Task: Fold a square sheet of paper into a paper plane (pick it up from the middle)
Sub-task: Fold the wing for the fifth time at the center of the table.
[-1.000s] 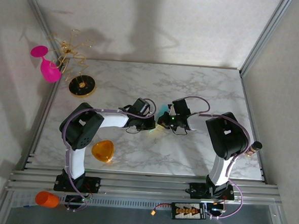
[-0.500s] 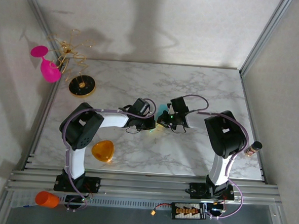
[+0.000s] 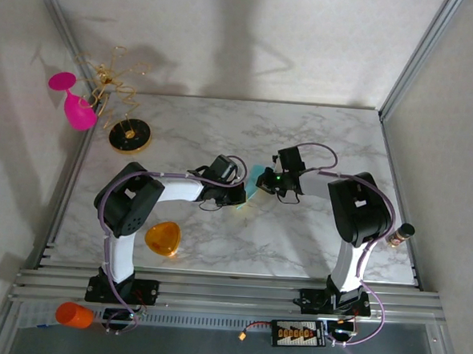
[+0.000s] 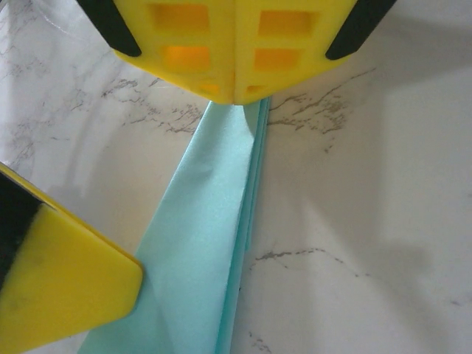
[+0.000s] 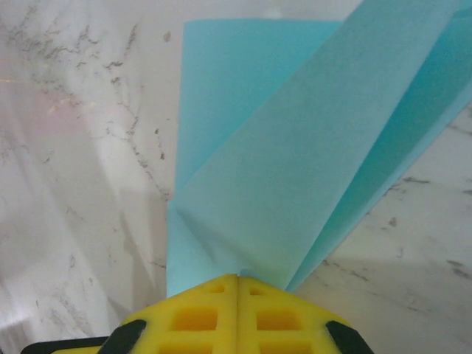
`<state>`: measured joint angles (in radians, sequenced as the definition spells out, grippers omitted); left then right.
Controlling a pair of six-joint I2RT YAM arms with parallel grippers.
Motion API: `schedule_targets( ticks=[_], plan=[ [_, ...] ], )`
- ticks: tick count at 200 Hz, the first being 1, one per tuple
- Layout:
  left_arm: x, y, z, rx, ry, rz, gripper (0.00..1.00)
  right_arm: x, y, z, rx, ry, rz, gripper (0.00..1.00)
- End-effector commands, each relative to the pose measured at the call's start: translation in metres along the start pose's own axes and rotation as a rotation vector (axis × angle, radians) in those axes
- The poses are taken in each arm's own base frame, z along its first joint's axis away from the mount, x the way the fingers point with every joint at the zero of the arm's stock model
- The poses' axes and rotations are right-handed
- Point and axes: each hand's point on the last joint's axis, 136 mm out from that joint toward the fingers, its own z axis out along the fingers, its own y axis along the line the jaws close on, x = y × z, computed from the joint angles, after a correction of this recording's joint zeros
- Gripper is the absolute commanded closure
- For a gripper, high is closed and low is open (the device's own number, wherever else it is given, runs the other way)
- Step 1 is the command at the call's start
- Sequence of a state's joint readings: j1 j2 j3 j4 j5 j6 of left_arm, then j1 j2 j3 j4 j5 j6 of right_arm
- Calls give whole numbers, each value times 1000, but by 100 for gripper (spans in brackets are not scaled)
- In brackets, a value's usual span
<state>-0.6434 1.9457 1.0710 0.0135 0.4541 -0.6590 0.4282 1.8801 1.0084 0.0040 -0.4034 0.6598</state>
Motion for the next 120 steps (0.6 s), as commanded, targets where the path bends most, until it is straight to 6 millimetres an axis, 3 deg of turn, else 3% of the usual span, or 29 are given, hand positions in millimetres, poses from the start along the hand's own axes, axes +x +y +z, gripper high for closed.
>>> schedule_targets(
  ticks=[1,42,77,120],
  plan=[
    [15,29,2,-109,51,-31,100,-5,26,-17,-71,-31,-84,97],
    [14,28,2,-107,49,-31,100,22,21,1,-54,56,-58,97],
    [13,25,1,-99,46,-31,100,30,19,13,-50,95,-48,97],
    [6,13,-6,-69,30,-19,100,41,-7,24,39,139,-20,97]
  ],
)
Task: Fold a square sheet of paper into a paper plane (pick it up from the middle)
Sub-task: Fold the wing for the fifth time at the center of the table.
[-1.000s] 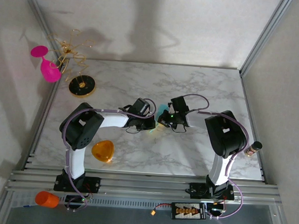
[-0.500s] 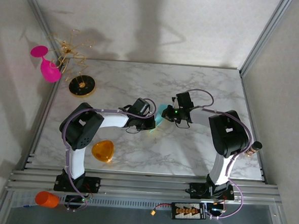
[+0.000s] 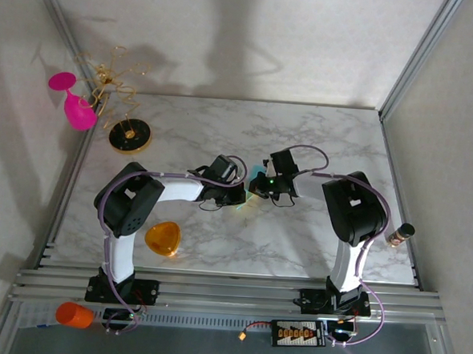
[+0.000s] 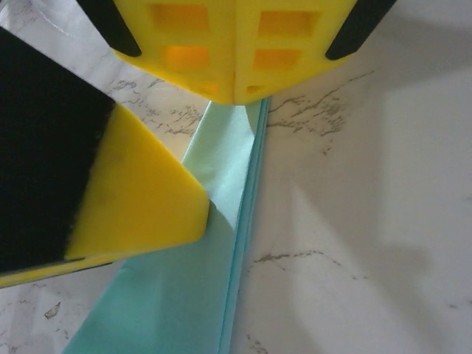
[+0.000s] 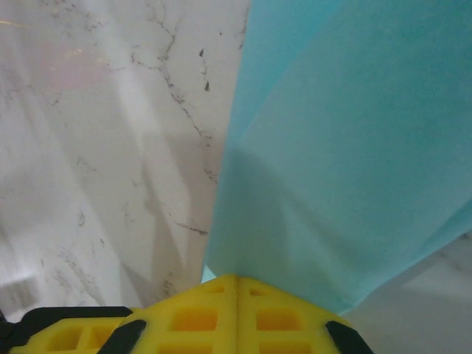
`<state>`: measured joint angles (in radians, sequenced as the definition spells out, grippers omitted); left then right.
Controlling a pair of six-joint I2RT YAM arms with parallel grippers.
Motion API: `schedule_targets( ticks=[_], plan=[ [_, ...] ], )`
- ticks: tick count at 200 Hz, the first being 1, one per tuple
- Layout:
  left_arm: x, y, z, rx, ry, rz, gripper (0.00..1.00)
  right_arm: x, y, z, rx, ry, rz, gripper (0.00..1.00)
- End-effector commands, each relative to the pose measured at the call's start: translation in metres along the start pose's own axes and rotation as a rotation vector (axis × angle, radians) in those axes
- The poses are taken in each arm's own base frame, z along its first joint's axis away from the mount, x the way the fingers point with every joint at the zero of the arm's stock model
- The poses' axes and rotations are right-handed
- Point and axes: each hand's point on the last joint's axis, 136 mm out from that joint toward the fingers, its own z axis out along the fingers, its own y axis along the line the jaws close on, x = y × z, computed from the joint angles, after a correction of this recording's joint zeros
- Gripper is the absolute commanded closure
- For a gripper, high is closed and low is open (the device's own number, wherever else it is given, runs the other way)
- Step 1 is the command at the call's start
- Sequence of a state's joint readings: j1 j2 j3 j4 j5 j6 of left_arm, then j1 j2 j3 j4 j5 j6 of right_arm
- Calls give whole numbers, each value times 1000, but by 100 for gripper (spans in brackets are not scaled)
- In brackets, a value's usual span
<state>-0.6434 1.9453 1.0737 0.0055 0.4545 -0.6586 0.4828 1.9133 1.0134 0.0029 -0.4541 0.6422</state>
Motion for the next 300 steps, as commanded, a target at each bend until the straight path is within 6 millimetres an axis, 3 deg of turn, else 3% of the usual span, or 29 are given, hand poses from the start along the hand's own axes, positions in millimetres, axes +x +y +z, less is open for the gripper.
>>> schedule_targets(
  ticks=[1,41,60,120,169,217,271,300],
  plan=[
    [5,12,-6,-64,26,-17,100,15,-21,9,73,54,29,97],
    [-13,-27,-21,69,-27,22,98,18,-30,10,112,58,35,98],
    [-18,-31,-20,81,-36,25,96,18,-30,10,115,57,35,98],
    [-5,-5,4,9,24,4,98,18,-32,10,123,60,35,98],
    [16,15,9,-72,83,27,100,19,-37,12,145,65,42,98],
    [43,38,1,-165,125,54,100,23,-50,13,192,59,50,98],
    [66,48,-13,-258,186,128,100,21,-54,13,215,56,49,98],
    [71,57,-19,-333,195,157,100,21,-54,14,214,57,50,98]
  ],
)
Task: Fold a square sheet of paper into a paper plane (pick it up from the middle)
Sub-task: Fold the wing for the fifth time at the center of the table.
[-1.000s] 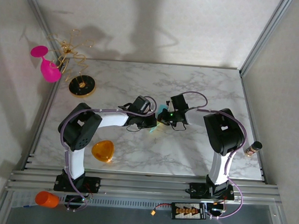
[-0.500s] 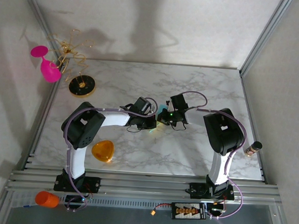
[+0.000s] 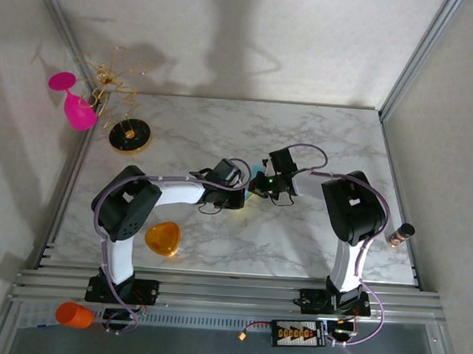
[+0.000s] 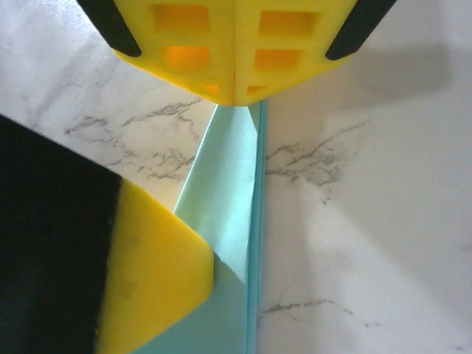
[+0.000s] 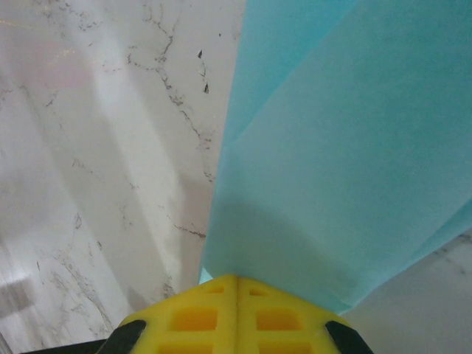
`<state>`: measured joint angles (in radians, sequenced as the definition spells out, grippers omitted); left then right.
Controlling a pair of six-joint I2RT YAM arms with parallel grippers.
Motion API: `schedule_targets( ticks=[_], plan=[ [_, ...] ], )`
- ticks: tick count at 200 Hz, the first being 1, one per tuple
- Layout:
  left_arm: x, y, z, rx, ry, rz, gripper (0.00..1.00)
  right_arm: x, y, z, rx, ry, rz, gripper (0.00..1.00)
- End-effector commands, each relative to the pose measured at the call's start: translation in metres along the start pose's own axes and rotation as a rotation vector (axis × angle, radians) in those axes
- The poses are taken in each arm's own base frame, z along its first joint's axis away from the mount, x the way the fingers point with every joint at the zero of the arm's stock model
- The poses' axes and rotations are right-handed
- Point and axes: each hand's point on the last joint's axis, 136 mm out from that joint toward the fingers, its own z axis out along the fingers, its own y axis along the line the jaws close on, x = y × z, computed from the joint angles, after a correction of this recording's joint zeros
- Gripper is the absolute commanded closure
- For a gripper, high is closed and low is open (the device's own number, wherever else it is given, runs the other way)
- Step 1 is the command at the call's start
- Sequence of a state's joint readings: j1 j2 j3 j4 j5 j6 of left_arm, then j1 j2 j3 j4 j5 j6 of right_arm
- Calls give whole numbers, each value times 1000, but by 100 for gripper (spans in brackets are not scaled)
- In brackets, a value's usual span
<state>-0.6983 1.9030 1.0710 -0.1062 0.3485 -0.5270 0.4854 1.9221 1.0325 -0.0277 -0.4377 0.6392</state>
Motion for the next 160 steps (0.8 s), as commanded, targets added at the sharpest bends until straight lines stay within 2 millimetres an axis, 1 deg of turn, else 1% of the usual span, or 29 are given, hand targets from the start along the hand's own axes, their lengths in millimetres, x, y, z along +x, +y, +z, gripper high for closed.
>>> schedule_targets(
  ticks=[1,13,22,30,52,64,75,86,117,139,160],
  plan=[
    [60,45,-6,-210,196,14,100,21,-51,14,190,51,46,98],
    [53,44,-11,-222,176,21,100,21,-50,14,188,50,45,98],
    [42,36,-15,-200,149,20,100,22,-51,14,189,52,46,98],
    [31,26,-19,-164,117,17,100,21,-51,14,188,51,45,98],
    [-6,-13,-30,-24,7,1,100,21,-50,14,188,51,43,98],
    [-19,-30,-32,52,-35,-12,100,22,-51,14,189,56,44,98],
    [-24,-38,-31,97,-52,-29,100,22,-51,14,186,59,45,98],
    [-25,-35,-24,98,-47,-47,100,23,-51,14,187,63,43,98],
    [-17,-14,-5,50,-9,-86,100,24,-51,14,185,69,39,98],
    [-6,-5,6,30,29,-92,100,24,-50,14,185,68,40,98],
    [10,5,10,11,80,-81,100,24,-51,15,188,72,43,98]
  ],
)
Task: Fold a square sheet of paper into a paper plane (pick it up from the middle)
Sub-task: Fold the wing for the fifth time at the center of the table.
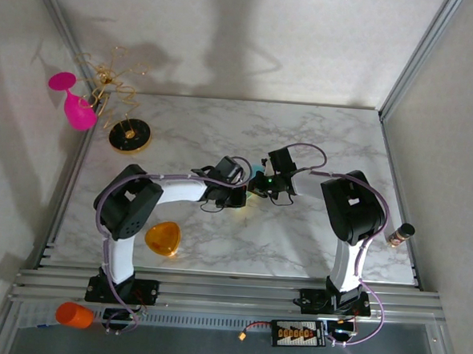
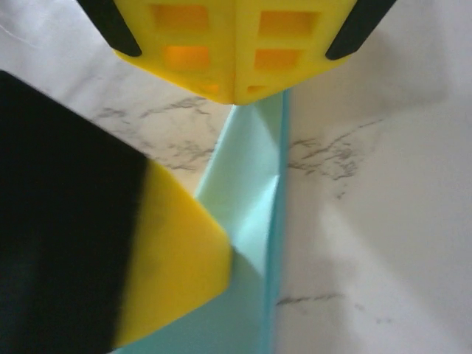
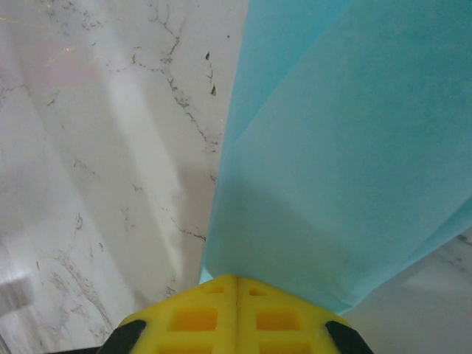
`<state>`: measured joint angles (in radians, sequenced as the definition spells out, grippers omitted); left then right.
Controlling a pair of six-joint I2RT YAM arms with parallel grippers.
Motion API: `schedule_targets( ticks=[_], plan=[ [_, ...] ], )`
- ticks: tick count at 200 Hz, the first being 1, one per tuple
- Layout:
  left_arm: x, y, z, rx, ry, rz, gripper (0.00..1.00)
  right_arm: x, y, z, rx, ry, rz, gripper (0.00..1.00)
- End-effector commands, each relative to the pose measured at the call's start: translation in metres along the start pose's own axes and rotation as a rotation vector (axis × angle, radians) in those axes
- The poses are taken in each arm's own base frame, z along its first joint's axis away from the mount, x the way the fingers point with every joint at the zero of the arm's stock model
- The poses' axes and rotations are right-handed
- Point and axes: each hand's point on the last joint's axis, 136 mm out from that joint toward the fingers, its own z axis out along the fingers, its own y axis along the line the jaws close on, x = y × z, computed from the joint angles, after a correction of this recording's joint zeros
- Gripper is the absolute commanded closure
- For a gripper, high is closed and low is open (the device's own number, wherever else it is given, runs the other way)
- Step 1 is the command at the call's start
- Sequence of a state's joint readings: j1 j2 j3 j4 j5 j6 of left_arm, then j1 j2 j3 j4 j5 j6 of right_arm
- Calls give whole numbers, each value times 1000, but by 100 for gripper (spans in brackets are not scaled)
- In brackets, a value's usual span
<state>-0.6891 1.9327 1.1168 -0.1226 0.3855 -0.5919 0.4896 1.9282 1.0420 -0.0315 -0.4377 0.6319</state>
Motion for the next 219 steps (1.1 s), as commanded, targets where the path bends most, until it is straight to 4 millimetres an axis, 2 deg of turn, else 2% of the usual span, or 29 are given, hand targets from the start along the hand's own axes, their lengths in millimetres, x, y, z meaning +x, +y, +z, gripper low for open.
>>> schedule_targets(
  ticks=[1,46,64,87,107,136,162,190,219],
  plan=[
    [16,13,7,-19,62,-8,100,25,-53,13,188,70,54,98],
    [56,48,0,-118,160,17,100,26,-57,13,210,72,62,98],
    [70,53,-12,-159,187,27,100,25,-57,12,212,69,66,98],
    [78,57,-30,-194,189,40,100,25,-54,10,205,64,66,98],
    [67,45,-41,-173,144,42,100,25,-52,8,196,61,68,98],
    [23,17,-53,-91,0,24,100,25,-42,7,161,54,79,98],
    [-12,9,-57,-29,-119,-47,100,29,-21,7,88,44,101,98],
    [-12,4,-48,35,-121,-91,100,35,2,2,24,31,118,97],
    [-12,2,-37,62,-109,-111,100,34,8,-1,1,19,126,97]
  ],
)
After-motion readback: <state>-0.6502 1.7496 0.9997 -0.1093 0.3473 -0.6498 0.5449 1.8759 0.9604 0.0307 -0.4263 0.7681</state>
